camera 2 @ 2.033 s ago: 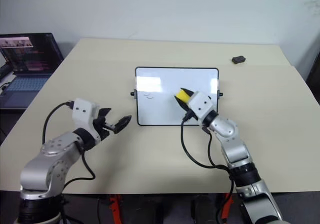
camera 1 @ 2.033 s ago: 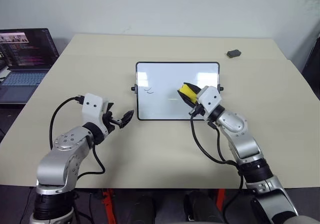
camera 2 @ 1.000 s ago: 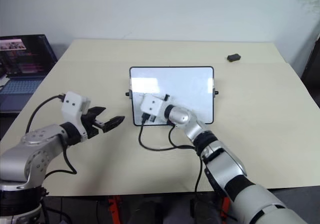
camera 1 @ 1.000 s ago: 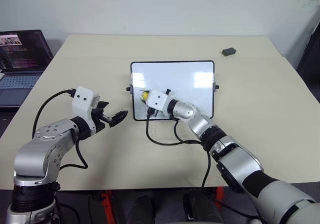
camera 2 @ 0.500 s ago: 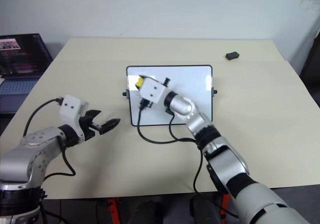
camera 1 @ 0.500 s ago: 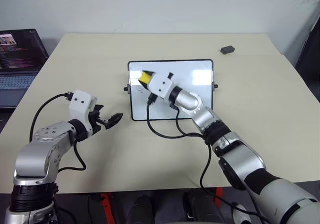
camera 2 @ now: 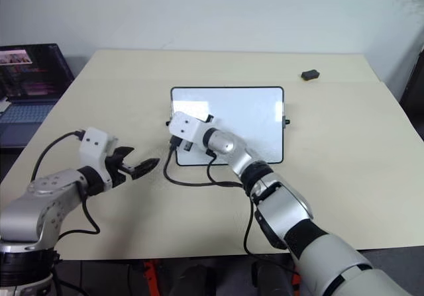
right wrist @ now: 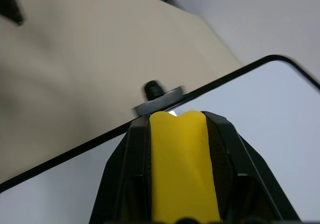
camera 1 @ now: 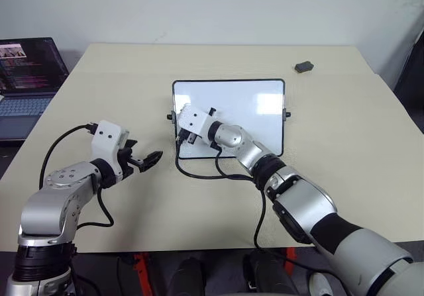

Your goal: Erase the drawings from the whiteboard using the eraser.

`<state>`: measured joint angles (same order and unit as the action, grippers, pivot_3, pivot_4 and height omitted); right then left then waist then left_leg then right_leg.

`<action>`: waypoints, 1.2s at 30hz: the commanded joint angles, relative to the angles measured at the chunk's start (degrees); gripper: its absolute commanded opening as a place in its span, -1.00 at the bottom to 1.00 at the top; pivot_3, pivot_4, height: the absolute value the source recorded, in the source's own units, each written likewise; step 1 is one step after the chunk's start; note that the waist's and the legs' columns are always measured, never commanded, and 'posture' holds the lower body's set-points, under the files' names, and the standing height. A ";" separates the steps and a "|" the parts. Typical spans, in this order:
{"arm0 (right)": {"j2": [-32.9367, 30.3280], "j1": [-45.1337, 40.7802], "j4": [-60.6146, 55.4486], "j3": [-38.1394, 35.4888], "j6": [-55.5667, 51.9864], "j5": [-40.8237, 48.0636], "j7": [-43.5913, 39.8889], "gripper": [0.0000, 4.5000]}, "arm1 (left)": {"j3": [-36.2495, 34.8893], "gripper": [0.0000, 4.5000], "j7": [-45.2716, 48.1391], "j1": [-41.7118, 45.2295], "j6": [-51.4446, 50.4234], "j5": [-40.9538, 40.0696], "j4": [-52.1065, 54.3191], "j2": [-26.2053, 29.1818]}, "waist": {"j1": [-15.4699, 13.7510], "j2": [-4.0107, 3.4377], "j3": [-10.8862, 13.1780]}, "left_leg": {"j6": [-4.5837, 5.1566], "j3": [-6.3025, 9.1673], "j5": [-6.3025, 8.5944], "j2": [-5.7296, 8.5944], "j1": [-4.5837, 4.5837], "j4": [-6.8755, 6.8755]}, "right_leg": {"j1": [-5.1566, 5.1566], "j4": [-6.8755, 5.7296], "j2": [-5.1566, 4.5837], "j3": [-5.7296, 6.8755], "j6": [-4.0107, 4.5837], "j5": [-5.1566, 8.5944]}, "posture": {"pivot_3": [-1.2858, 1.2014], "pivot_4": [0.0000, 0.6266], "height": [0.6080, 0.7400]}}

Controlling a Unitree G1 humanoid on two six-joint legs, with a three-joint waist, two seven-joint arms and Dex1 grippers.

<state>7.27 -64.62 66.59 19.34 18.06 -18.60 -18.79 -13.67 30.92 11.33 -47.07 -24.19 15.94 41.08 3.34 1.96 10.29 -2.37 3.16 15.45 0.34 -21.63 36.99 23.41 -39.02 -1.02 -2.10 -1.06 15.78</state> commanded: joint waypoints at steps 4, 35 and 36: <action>-2.20 3.24 0.69 0.56 -4.14 -1.11 -2.00 -0.49 | -0.08 1.00 0.56 0.64 1.31 0.31 1.24 0.53 | -0.18 -0.01 0.01 | 0.02 0.02 -0.01 0.02 0.54 0.01 | -0.52 -0.02 0.00 0.02 0.02 -0.01 | 0.03 -0.52 1.00; -2.22 1.97 -2.64 0.27 0.60 -1.55 3.15 -0.49 | 0.45 1.00 0.71 1.21 1.47 0.71 1.31 -0.02 | -0.16 -0.02 0.02 | 0.01 0.04 -0.05 0.01 0.38 0.01 | -0.33 -0.07 0.01 0.05 0.06 -0.04 | 0.03 -0.52 1.00; -2.54 1.14 -2.47 -0.42 0.60 -1.36 4.98 -0.49 | 0.49 1.00 0.77 1.23 1.47 0.71 1.31 0.00 | -0.18 -0.02 0.02 | 0.00 0.04 -0.05 0.01 0.37 0.01 | -0.32 -0.07 0.01 0.04 0.06 -0.04 | 0.03 -0.52 1.00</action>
<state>6.53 -61.74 64.32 21.42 19.53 -20.71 -17.39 -13.11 31.76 11.60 -46.74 -23.76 15.85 40.87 3.15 1.94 10.31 -2.37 3.20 15.39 0.34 -21.27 37.00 23.11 -39.08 -1.01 -2.05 -1.00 15.73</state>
